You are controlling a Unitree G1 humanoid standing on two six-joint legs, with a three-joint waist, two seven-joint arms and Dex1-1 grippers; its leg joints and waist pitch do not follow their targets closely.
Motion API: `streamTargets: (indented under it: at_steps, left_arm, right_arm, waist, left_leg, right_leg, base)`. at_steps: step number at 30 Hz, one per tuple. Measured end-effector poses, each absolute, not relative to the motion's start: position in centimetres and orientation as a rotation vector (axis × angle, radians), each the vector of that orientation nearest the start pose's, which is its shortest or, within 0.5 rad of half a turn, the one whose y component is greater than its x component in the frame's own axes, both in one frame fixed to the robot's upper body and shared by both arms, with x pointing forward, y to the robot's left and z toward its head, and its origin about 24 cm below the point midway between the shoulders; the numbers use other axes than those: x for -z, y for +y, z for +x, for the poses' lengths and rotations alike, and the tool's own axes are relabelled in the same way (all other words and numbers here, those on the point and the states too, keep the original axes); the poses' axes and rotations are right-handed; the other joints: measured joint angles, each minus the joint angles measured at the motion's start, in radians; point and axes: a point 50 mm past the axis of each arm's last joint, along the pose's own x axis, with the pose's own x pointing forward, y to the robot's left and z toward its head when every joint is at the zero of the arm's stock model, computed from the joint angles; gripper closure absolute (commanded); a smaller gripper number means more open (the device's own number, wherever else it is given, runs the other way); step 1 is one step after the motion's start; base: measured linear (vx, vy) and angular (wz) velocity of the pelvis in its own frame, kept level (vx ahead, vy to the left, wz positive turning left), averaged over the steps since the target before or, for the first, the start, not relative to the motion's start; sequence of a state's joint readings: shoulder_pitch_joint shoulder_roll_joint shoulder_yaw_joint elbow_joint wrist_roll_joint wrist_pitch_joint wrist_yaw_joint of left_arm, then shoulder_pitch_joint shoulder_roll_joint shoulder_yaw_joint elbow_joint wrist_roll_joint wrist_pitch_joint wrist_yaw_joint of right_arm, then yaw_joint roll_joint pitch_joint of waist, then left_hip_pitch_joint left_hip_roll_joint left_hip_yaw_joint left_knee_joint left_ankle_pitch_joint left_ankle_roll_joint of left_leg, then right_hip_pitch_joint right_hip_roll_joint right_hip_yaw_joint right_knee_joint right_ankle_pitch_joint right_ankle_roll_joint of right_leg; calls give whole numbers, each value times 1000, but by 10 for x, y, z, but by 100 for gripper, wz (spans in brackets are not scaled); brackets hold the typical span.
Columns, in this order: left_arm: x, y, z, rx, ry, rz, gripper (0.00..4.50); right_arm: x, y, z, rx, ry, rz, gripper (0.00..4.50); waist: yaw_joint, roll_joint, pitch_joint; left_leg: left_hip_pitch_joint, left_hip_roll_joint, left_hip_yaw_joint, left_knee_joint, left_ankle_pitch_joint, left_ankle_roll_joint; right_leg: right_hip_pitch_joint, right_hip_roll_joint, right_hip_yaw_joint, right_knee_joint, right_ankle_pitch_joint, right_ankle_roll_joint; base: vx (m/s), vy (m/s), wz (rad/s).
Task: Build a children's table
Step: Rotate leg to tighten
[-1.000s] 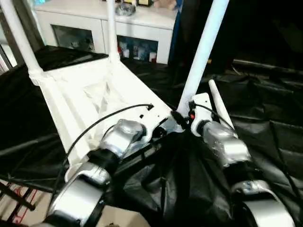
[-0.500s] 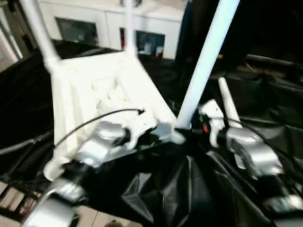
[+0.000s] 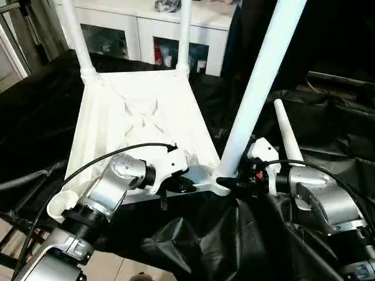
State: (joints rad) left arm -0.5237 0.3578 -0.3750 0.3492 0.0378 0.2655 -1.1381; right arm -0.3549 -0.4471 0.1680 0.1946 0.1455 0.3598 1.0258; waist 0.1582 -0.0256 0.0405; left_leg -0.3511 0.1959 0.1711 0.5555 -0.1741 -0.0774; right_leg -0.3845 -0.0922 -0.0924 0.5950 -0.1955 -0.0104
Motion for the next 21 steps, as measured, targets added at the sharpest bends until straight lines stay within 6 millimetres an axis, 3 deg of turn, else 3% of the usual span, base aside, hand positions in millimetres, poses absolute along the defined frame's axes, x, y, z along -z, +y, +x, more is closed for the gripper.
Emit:
streamTargets:
  at_steps: [9,10,14,21]
  left_arm:
    - [-54,106,299,1352,466,449,450]
    - [-54,106,299,1352,467,449,450]
    - [-54,106,299,1355,467,448,450]
    - [-54,106,299,1356,472,447,450]
  right_arm:
    - [-59,-157,288,-1094,402,-207,135]
    - [-59,-157,288,-1095,402,-205,104]
    - [-57,-155,287,-1093,414,-204,84]
    - [-54,-152,287,-1089,419,-208,84]
  waist:
    - [0,0,0]
    - [-1,0,0]
    - [0,0,0]
    - [1,0,0]
  left_leg:
    - [0,0,0,1,0,0]
    - [0,0,0,1,0,0]
    - [0,0,0,1,0,0]
    - [0,0,0,2,0,0]
  right_leg:
    - [0,0,0,1,0,0]
    - [0,0,0,1,0,0]
    - [0,0,0,1,0,0]
    - [0,0,0,2,0,0]
  base:
    - [0,0,0]
    - [0,0,0]
    - [0,0,0]
    - [0,0,0]
